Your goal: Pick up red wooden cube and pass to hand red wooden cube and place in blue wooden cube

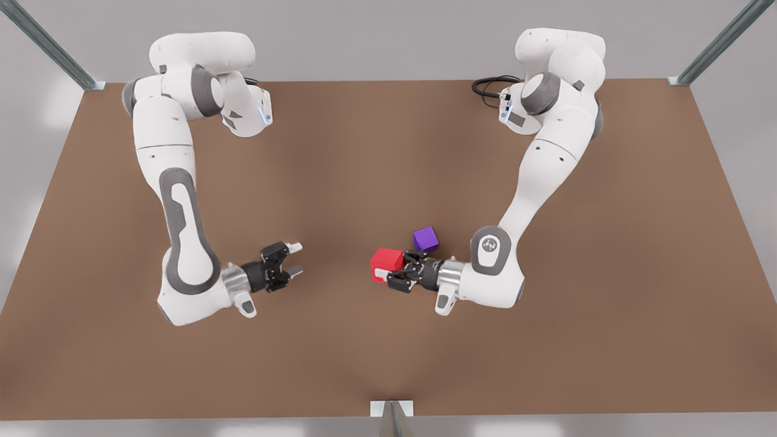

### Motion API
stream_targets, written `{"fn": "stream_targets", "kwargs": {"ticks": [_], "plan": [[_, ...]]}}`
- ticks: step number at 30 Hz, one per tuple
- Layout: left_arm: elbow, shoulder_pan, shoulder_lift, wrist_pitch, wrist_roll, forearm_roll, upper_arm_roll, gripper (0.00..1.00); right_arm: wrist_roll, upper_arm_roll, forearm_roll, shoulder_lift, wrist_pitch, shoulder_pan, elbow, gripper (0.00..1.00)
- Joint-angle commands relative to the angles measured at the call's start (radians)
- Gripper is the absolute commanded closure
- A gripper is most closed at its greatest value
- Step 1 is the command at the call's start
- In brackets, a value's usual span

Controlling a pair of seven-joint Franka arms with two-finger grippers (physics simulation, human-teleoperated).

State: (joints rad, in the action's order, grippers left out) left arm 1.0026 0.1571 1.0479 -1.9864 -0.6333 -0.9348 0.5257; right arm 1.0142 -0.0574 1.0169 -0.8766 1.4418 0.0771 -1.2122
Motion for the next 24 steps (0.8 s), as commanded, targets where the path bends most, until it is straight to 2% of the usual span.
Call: {"fn": "stream_targets", "kwargs": {"ticks": [1, 9, 11, 13, 24], "plan": [[0.001, 0.001, 0.000, -0.069, 0.534, -0.075, 0.002, 0.46, 1.362, 0.001, 0.126, -0.016, 0.172, 0.009, 0.008, 0.00], [0.004, 0.047, 0.035, -0.224, 0.848, -0.061, 0.030, 0.47, 1.383, 0.008, 0.258, -0.013, 0.316, 0.096, -0.010, 0.00], [0.004, 0.044, 0.034, -0.232, 0.863, -0.062, 0.031, 0.43, 1.382, 0.008, 0.272, -0.016, 0.331, 0.113, -0.021, 0.00], [0.005, 0.041, 0.032, -0.232, 0.862, -0.062, 0.031, 0.46, 1.382, 0.005, 0.276, -0.016, 0.330, 0.116, -0.035, 0.00], [0.007, 0.041, 0.034, -0.233, 0.863, -0.078, 0.034, 0.46, 1.374, 0.001, 0.394, -0.016, 0.338, 0.159, -0.076, 0.00]]}}
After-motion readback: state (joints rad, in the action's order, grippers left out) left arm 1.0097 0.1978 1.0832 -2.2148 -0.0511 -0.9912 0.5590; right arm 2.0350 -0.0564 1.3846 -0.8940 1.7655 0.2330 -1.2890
